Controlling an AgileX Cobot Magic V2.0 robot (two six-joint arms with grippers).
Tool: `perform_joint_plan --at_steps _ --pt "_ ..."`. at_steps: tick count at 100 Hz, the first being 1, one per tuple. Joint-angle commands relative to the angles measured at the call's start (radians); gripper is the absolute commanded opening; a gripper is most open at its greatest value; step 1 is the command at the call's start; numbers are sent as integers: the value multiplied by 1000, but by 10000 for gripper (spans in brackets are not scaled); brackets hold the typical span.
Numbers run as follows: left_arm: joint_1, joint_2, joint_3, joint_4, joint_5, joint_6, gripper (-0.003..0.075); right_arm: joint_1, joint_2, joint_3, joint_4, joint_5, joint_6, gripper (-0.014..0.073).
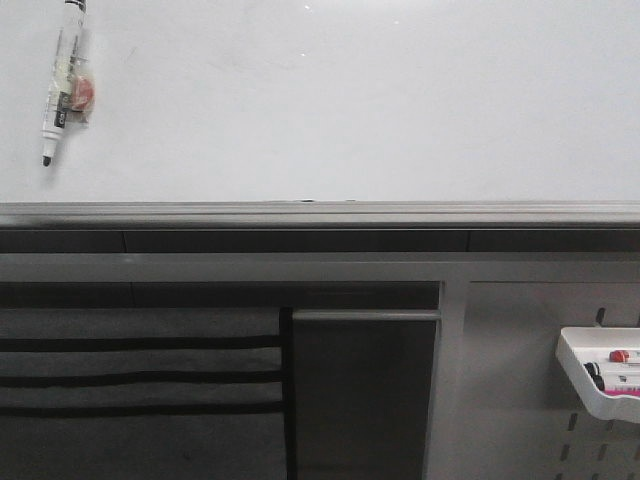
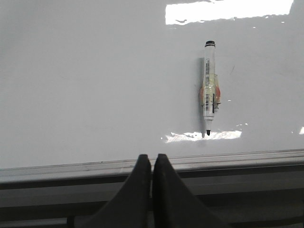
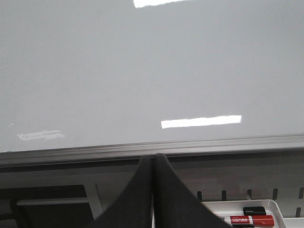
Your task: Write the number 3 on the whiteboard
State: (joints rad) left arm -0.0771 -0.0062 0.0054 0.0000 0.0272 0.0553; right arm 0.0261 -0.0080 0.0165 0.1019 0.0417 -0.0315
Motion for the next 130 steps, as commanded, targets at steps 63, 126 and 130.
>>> perform_joint_plan --at_steps 63,126,130 --pt "3 -29 3 0 -115 -8 -18 -4 -21 22 -1 -107 -3 -74" --pt "3 194 -579 -68 344 35 -18 -4 179 -516 1 356 -2 -74" --pt "3 218 -607 -68 367 35 -18 -4 201 -543 1 375 -2 -74"
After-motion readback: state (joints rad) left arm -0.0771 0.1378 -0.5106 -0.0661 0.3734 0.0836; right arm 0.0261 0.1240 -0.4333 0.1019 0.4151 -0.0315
